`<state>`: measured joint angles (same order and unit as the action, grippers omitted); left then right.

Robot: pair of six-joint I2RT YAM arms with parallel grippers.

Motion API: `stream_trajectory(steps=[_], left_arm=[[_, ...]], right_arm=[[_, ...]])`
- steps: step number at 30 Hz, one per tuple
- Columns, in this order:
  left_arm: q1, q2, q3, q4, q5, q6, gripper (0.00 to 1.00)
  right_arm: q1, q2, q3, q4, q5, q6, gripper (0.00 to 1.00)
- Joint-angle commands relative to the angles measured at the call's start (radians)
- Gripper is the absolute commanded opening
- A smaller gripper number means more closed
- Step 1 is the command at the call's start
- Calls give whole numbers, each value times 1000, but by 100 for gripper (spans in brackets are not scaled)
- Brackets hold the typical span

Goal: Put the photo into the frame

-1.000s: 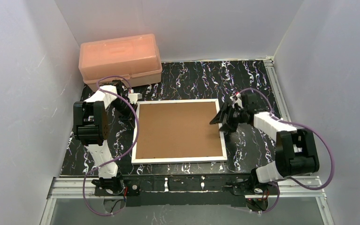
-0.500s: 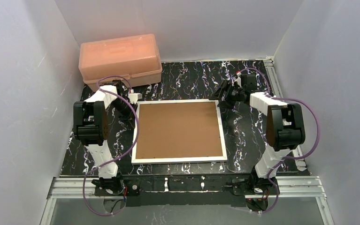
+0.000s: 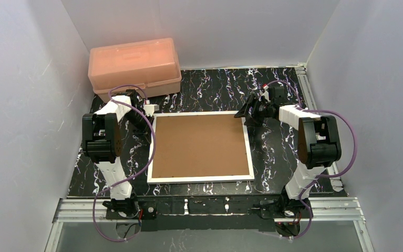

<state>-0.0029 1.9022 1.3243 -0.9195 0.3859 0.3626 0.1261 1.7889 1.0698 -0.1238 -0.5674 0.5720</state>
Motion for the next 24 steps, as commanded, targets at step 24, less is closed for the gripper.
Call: stream_trajectory(steps=[24], left_arm=[[-19,23,13,35,51,12,2]], right_arm=[[26,50,-44,43,9,3,77]])
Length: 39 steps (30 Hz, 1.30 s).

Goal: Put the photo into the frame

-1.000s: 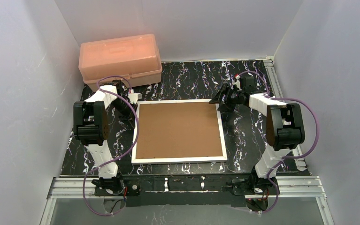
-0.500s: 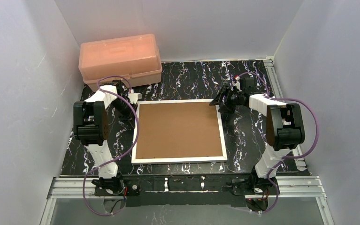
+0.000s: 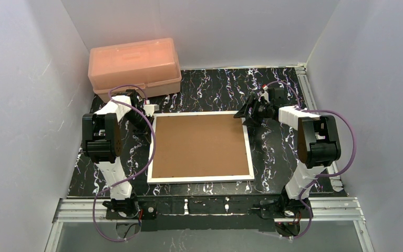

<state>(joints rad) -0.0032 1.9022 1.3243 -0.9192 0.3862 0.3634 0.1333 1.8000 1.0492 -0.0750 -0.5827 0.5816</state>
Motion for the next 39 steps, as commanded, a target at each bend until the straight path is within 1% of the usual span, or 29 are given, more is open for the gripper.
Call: stream_trajectory(steps=[1,21,31,39], left_arm=[[-20,22,13,35,53,10,2],[-20,29,25,36,62,7,1],[-21,34,26,37,65,8,1],[-21,31,24,40,62,9,1]], right_arm=[[19,36,-27,-6,24,-5,77],[71,49,-57,-35,36,2,76],[106,81,-68,-46,70,-5,76],[109,58,-71,-32,67,11,77]])
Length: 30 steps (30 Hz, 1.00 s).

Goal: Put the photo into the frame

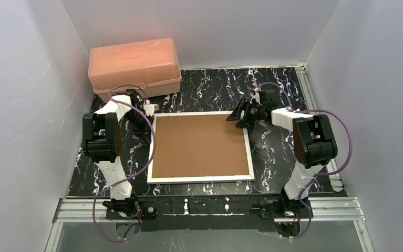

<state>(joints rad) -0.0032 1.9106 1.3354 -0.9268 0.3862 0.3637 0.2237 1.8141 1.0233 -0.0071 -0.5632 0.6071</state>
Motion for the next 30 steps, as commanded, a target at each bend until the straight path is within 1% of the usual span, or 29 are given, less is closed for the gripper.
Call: stream_trajectory(steps=[1,5,7,9,11,14,15,17,19,20,23,26,30], left_arm=[[-21,22,13,48,63,9,1],[-21,13,21,32,58,9,1],[-20,1,27,18,57,12,2],[-20,-18,32,0,57,17,6],[-19,-45,46,-32,57,26,16],[-15,-98,74,-103,62,63,38],[-14,-117,76,-133,69,91,44],[-14,-159,62,-197,81,168,53],[-27,-209,-6,-250,64,287,57],[-41,-240,-58,-254,27,330,58],[-102,-364,-239,-210,-87,430,59],[-171,-497,-378,-141,-157,478,61],[-273,-566,-453,-109,-184,486,64]], right_arm=[[19,34,-33,-86,35,-5,77],[18,-3,65,-35,-14,49,78],[16,-12,135,-24,-3,56,81],[16,2,215,-47,29,35,84],[14,34,288,-78,77,-3,88],[16,86,383,-103,164,-61,92],[14,108,401,-105,182,-73,92],[15,163,459,-116,203,-90,93],[14,230,538,-148,204,-108,93],[14,271,566,-162,202,-110,93],[16,330,597,-166,184,-105,92],[17,355,600,-163,183,-108,92],[18,379,602,-177,179,-111,91]])
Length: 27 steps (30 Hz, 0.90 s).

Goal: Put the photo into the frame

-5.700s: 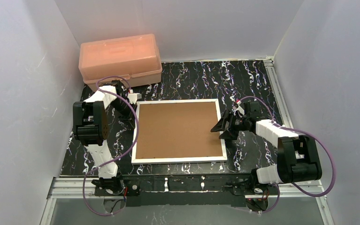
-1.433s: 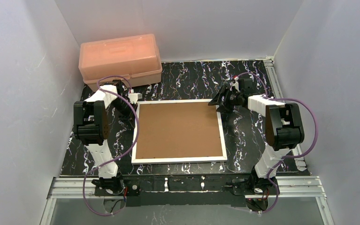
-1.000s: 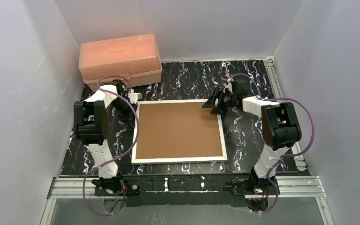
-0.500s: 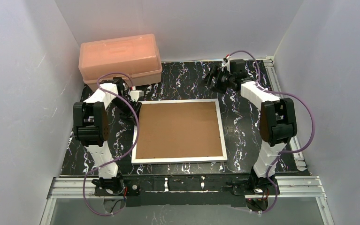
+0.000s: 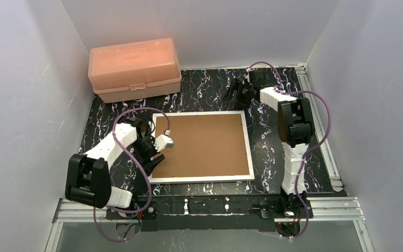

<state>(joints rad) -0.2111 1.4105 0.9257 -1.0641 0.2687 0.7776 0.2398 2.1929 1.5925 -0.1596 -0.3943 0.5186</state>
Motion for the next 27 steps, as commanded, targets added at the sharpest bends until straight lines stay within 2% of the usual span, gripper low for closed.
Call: stream_trajectory(steps=[1,3,7,11,15,22,27], left_arm=[[-93,-83,-60,40,-78,70,65],[-157,-122,-96,71,-111,62,70],[-291,-206,-183,125,-176,34,73],[-380,-252,-232,146,-202,17,74],[-463,-284,-294,240,-296,-9,77],[-506,-335,-413,544,-471,49,76],[-505,-294,-501,853,-645,163,75]], right_arm=[[1,6,33,-30,9,-25,90],[5,16,30,-39,9,-29,90],[14,27,27,-55,14,-41,89],[27,33,35,-65,39,-43,89],[50,47,68,-82,60,-43,89],[80,54,97,-132,53,-71,87],[81,-70,-125,-62,31,-48,85]])
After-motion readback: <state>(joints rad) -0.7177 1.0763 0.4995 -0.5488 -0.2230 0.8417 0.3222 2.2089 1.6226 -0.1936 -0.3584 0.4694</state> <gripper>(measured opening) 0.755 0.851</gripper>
